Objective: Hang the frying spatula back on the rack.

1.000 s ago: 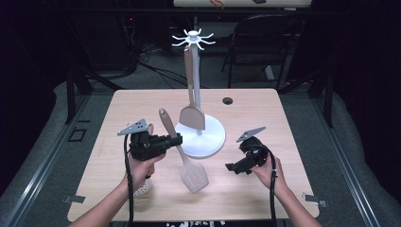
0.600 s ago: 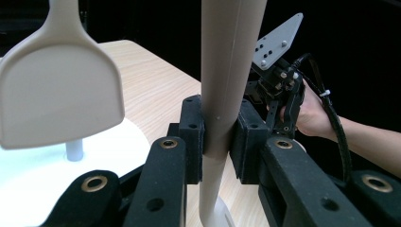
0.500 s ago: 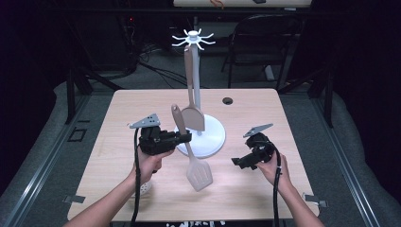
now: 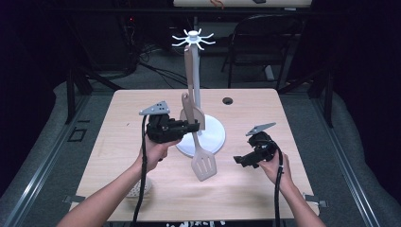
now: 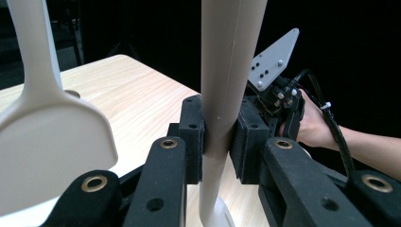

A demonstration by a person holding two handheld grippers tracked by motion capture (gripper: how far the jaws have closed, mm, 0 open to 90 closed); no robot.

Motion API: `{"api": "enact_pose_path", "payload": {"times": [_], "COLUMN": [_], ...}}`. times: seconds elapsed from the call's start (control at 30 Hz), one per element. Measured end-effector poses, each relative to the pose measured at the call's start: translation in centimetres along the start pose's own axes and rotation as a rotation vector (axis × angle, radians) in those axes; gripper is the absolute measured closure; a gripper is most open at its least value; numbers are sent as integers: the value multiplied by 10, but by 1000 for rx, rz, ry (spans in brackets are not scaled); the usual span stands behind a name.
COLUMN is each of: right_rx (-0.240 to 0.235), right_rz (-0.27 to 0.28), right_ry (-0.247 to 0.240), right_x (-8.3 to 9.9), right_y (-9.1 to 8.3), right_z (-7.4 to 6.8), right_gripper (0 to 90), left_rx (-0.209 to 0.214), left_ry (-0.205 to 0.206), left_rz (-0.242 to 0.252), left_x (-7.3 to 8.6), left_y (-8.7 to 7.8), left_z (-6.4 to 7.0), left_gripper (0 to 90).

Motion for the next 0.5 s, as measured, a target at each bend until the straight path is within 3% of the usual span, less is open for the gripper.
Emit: {"api": "enact_pose_path", "payload": {"times": [0.5], "right_rx": [13], "right_rz": [16], "right_ry": [2], "right_x": [-2], "right_y": [-3], "right_z": [1], "right_gripper": [6], "left_rx": [-36], "left_ry": [38], "left_rz": [-30], "left_x": [-27], "left_y": [4], "left_z": [-9], "left_gripper": [769]}}
Point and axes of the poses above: each handheld gripper's, and its own axes: y roughly forward along the jaws, x roughly out of its underside, z roughly to its right, the point moved 8 cm from there along y, roughly forward along the jaws, and after that the axes turned 13 degrees about -z, right-handed, at the moved point
